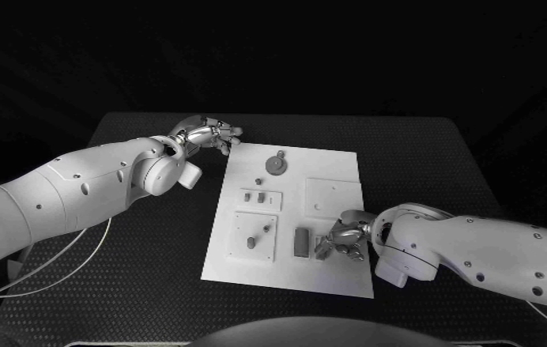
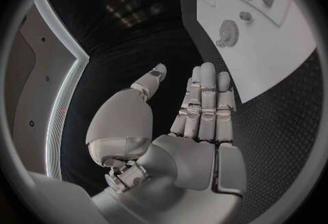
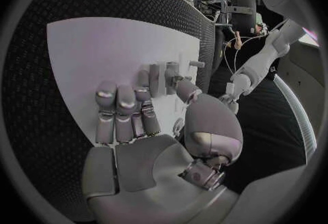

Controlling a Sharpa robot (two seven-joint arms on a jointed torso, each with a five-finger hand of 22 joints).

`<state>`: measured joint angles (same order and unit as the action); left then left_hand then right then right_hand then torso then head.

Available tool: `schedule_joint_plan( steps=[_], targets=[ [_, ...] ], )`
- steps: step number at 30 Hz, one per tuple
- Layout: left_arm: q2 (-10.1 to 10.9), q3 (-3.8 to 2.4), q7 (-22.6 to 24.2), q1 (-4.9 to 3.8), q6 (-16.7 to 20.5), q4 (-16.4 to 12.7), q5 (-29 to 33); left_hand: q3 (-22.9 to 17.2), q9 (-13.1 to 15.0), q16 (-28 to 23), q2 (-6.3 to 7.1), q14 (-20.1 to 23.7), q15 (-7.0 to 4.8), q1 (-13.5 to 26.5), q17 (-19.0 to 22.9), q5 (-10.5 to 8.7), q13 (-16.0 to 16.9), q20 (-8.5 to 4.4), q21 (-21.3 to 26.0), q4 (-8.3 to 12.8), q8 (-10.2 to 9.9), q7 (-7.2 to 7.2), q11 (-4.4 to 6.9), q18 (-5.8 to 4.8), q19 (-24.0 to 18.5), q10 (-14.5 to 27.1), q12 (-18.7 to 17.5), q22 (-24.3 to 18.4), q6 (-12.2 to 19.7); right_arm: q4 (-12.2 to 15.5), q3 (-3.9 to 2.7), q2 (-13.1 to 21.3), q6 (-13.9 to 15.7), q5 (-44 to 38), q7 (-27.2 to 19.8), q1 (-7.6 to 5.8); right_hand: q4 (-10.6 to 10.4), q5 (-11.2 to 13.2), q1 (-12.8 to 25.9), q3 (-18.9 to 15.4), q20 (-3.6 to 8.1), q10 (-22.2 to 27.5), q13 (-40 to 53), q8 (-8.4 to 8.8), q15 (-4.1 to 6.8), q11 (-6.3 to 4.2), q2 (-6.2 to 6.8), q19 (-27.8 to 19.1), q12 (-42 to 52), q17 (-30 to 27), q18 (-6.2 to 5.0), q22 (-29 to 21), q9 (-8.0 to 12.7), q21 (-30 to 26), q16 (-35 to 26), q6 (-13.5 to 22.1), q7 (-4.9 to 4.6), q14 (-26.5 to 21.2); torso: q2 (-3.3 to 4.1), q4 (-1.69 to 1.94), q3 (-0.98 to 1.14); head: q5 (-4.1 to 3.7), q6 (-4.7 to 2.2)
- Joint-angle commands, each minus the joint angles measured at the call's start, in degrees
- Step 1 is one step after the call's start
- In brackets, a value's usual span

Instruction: Assemble the parts on the task board

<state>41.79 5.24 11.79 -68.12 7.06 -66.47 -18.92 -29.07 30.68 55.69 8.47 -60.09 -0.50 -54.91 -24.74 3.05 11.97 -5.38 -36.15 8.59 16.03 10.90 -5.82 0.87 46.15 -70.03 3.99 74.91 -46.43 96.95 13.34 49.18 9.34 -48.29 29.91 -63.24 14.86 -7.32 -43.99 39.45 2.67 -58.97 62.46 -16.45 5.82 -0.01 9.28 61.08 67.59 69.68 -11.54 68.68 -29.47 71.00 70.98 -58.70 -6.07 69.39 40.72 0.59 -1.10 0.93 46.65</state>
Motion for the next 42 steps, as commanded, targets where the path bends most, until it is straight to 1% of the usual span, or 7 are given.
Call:
schedule_joint_plan(
  steps=[1,10,18,23,32,38,42],
  targets=[
    [-0.03,-0.03,0.22,-0.04,-0.84,-0.14,-0.24,-0.06,0.04,-0.20,-0.10,0.04,0.15,0.50,-0.09,-0.24,0.06,-0.58,0.40,-0.37,0.28,-0.16,0.00,0.58,0.26,0.45,0.21,0.90,0.38,0.33,-0.04,-0.12,-1.13,0.16,-1.95,0.06,0.03,-0.07,-0.58,-0.24,-0.04,0.09,0.08,-0.29,0.17,-0.17,0.12,-0.19,-0.07,-0.07,-3.46,-0.07,0.04,0.22,-0.25,0.20,0.02,-0.11,0.01,0.01,0.01,0.03,-0.07],
    [-0.01,-0.03,0.16,-0.04,-0.86,-0.10,-0.27,-0.07,0.04,-0.20,-0.08,0.02,0.14,0.49,-0.11,-0.24,0.06,-0.58,0.42,-0.38,0.29,-0.15,0.00,0.59,0.26,0.47,0.21,0.91,0.40,0.36,-0.09,0.35,-0.86,-1.18,-2.44,0.06,0.14,-0.20,-1.18,-0.25,0.04,0.11,0.09,-0.32,0.18,-0.18,-0.35,-0.22,-0.06,-0.06,-3.46,-0.15,0.06,0.20,-0.26,0.21,0.03,-0.12,0.01,0.01,0.04,0.00,-0.09],
    [-0.03,-0.03,0.05,-0.04,-0.95,-0.08,-0.32,-0.07,0.04,-0.19,-0.10,0.01,0.14,0.48,-0.12,-0.24,0.06,-0.58,0.43,-0.40,0.30,-0.15,0.00,0.59,0.27,0.47,0.22,0.92,0.42,0.74,-0.96,0.67,-0.74,-2.59,-3.05,0.03,0.17,-0.23,-1.29,-0.30,0.06,0.09,0.09,-0.33,0.19,-0.18,-0.34,-0.22,-0.05,-0.08,-3.46,-0.17,0.07,0.21,-0.28,0.21,0.03,-0.13,0.01,-0.01,0.06,0.03,-0.15],
    [-0.05,-0.03,-0.03,-0.04,-1.01,-0.09,-0.36,-0.07,0.03,-0.19,-0.08,0.00,0.15,0.48,-0.14,-0.24,0.05,-0.58,0.43,-0.41,0.30,-0.15,-0.01,0.59,0.27,0.53,0.19,0.92,0.43,0.84,-1.34,0.85,-0.80,-2.90,-3.07,-0.06,0.15,-0.20,-1.28,-0.38,0.06,0.09,0.09,-0.33,0.19,-0.17,-0.21,-0.22,-0.05,-0.13,-3.46,-0.18,0.07,0.21,-0.33,0.22,0.02,-0.18,0.00,0.00,0.01,-0.03,-0.19],
    [0.01,-0.02,-0.07,-0.04,-0.99,-0.11,-0.42,-0.08,0.03,-0.19,-0.08,0.00,0.15,0.46,-0.15,-0.24,0.05,-0.58,0.44,-0.42,0.31,-0.14,-0.02,0.59,0.27,0.58,0.17,0.93,0.46,0.37,-1.39,1.16,-1.68,-3.94,-2.44,-0.17,0.05,-0.11,-1.23,-0.48,0.06,0.09,0.09,-0.34,0.18,-0.17,-0.12,-0.22,-0.05,-0.12,-3.46,-0.20,0.08,0.20,-0.33,0.22,0.02,-0.18,0.01,0.03,0.00,-0.13,-0.16],
    [0.06,-0.02,-0.10,-0.04,-0.96,-0.13,-0.45,-0.09,0.03,-0.18,-0.09,-0.01,0.16,0.45,-0.16,-0.24,0.04,-0.58,0.44,-0.42,0.31,-0.14,-0.02,0.60,0.28,0.59,0.16,0.93,0.46,0.18,-1.39,1.32,-1.30,-7.19,-1.58,-0.20,0.33,0.01,-2.02,-0.36,0.15,0.04,0.10,-0.41,0.21,-0.21,-0.53,-0.20,-0.02,0.00,-3.46,-0.25,0.09,0.24,-0.22,0.15,0.07,-0.04,0.01,0.03,0.01,-0.19,-0.24],
    [0.05,-0.02,-0.09,-0.04,-0.99,-0.16,-0.46,-0.09,0.02,-0.17,-0.10,-0.02,0.16,0.43,-0.17,-0.24,0.04,-0.58,0.45,-0.42,0.32,-0.14,-0.02,0.60,0.28,0.60,0.16,0.94,0.47,0.21,-1.39,1.37,-1.13,-8.24,-1.36,-0.20,0.47,0.21,-2.27,-0.44,0.17,0.00,0.10,-0.47,0.22,-0.23,-0.45,-0.18,0.00,0.06,-3.46,-0.27,0.08,0.28,-0.16,0.08,0.08,0.03,0.00,0.01,0.03,-0.13,-0.22]
  ],
)
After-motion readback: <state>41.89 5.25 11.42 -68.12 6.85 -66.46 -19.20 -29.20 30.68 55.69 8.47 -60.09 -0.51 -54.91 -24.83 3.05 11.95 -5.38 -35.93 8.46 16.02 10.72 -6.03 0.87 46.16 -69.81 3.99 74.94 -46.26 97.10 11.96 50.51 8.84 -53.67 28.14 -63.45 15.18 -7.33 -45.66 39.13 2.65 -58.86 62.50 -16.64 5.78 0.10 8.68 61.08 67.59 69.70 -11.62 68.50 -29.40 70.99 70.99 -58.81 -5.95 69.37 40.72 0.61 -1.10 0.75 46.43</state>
